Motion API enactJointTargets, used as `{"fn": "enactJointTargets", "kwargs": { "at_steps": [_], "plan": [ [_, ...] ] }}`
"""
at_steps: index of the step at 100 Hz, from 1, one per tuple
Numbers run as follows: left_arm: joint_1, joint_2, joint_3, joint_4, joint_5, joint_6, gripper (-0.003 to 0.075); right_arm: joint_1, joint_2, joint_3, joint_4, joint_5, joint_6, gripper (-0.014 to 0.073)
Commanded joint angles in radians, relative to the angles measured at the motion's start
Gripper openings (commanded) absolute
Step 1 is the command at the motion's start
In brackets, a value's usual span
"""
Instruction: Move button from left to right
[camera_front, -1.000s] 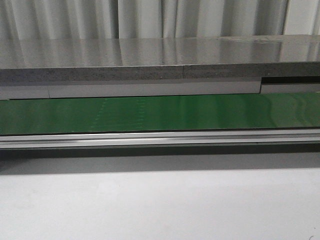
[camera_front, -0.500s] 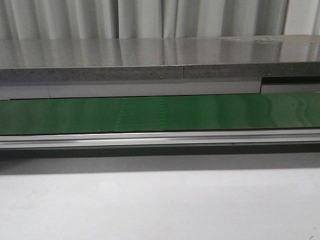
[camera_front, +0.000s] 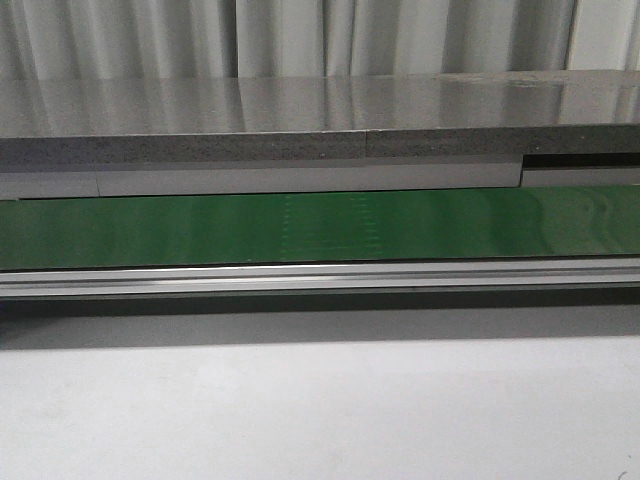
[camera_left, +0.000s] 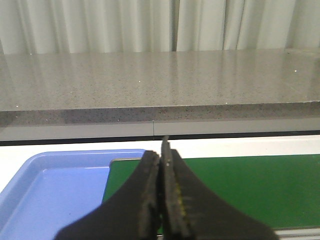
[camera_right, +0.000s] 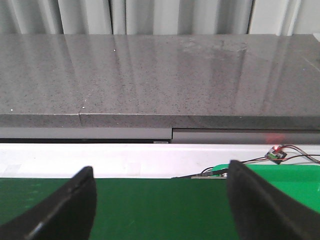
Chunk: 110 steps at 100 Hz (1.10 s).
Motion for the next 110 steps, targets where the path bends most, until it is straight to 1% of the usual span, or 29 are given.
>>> {"fn": "enactJointTargets", "kwargs": {
  "at_steps": [1, 12, 26, 33, 40, 57, 64, 72, 110],
  "plan": [
    [-0.008, 0.007, -0.029, -0.007, -0.08, 0.0, -0.0021, 0.002, -0.096, 0.033, 0.019, -0.076, -0.007, 0.0542],
    [-0.008, 0.007, -0.029, -0.007, -0.08, 0.0, -0.0021, 0.002, -0.209, 0.101, 0.041, -0.041, -0.007, 0.0542],
    [-0.008, 0.007, -0.029, -0.007, -0.08, 0.0, -0.0021, 0.002, -0.321, 0.146, 0.045, 0.048, -0.007, 0.0538],
    [-0.008, 0.007, -0.029, -0.007, -0.08, 0.0, -0.0021, 0.002, -0.354, 0.151, 0.045, 0.1, -0.007, 0.0502],
    [-0.008, 0.007, -0.029, -0.007, -0.08, 0.0, -0.0021, 0.002, -0.369, 0.151, 0.045, 0.134, -0.007, 0.0414],
    [-0.008, 0.007, -0.029, -0.007, -0.08, 0.0, -0.0021, 0.002, -0.371, 0.151, 0.045, 0.158, -0.007, 0.012],
    [-0.008, 0.007, -0.029, -0.007, -0.08, 0.0, -0.0021, 0.002, -0.371, 0.151, 0.045, 0.156, -0.007, 0.002],
    [-0.008, 0.007, -0.029, -0.007, -0.08, 0.0, -0.0021, 0.002, -0.371, 0.151, 0.045, 0.153, -0.007, -0.0071],
    [-0.008, 0.007, -0.029, -0.007, -0.08, 0.0, -0.0021, 0.002, -0.371, 0.151, 0.045, 0.148, -0.007, -0.0067]
  ]
}}
